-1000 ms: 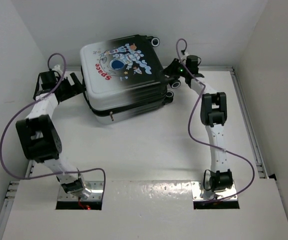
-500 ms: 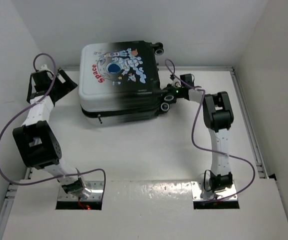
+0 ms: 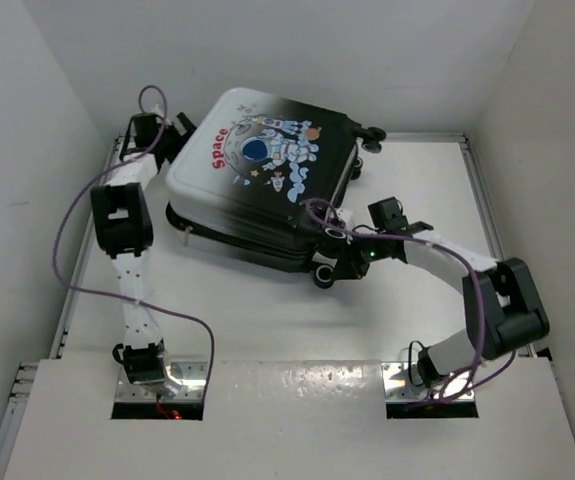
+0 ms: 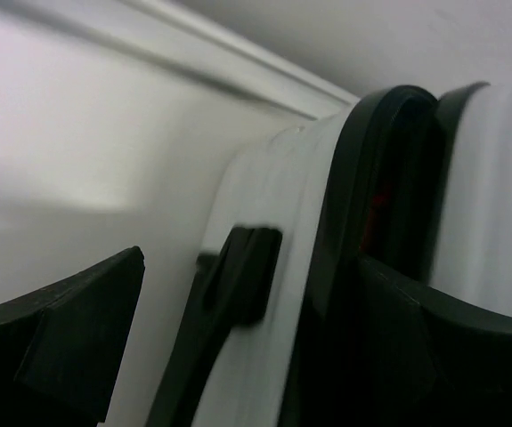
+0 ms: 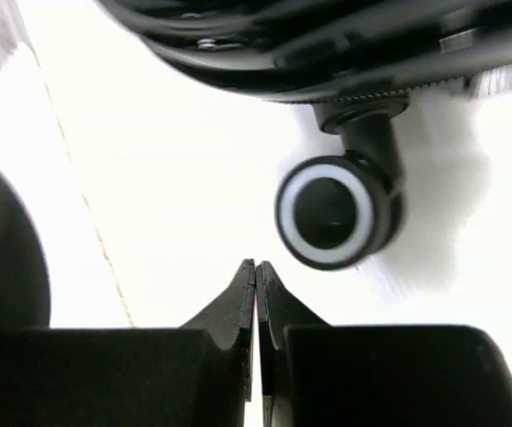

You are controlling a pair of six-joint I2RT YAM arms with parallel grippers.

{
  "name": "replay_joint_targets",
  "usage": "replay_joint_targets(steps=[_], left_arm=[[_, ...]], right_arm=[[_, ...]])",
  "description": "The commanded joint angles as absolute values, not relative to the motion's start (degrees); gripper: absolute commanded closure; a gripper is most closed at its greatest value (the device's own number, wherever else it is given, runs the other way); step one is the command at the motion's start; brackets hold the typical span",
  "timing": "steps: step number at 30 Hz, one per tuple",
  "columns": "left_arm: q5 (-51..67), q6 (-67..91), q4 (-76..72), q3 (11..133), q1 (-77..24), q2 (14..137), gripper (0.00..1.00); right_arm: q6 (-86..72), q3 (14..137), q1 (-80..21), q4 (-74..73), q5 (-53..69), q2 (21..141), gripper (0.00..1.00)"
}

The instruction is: Pack the luggage

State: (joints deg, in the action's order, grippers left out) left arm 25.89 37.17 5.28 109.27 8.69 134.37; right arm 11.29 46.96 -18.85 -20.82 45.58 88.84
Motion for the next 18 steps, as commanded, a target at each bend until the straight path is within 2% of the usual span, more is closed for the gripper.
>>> replay_joint_targets(steps=[1, 4, 6, 8, 9, 11, 13, 16, 18], left_arm=[[39.5, 37.4, 5.9, 120.6, 0.4, 142.3, 0.00], [41.7, 38.3, 1.5, 128.1, -0.2, 146.8, 0.00], [42.5, 37.6, -0.3, 131.4, 1.1, 147.4, 0.00], [37.6, 37.6, -1.7, 130.8, 3.0, 144.5, 0.00], [35.3, 38.3, -4.8, 127.0, 5.4, 142.4, 0.00], [27.7, 38.8, -10.9, 120.8, 7.9, 136.8, 0.00], [21.0, 37.5, -13.6, 111.3, 11.1, 126.8, 0.00], [15.9, 33.6, -6.4, 108.3, 14.6, 116.5, 0.00], [11.5, 30.5, 0.3, 103.5, 15.9, 111.6, 0.00]], right_arm=[[22.4, 43.0, -21.3, -15.1, 41.9, 79.4, 1.00], [21.1, 42.3, -21.4, -11.8, 38.1, 76.0, 1.00], [14.0, 42.7, -18.7, -9.2, 32.6, 73.9, 1.00], [7.9, 42.5, -13.7, -5.0, 29.6, 72.6, 0.99], [3.8, 41.7, -12.1, -3.6, 23.9, 71.9, 0.99], [0.5, 41.2, -6.9, -0.3, 20.4, 71.9, 1.00], [-7.0, 43.6, -2.4, 2.5, 13.9, 73.2, 1.00], [-11.6, 46.8, 3.5, 5.4, 10.3, 77.2, 1.00], [-13.6, 53.1, 8.0, 7.9, 6.4, 82.0, 0.99]])
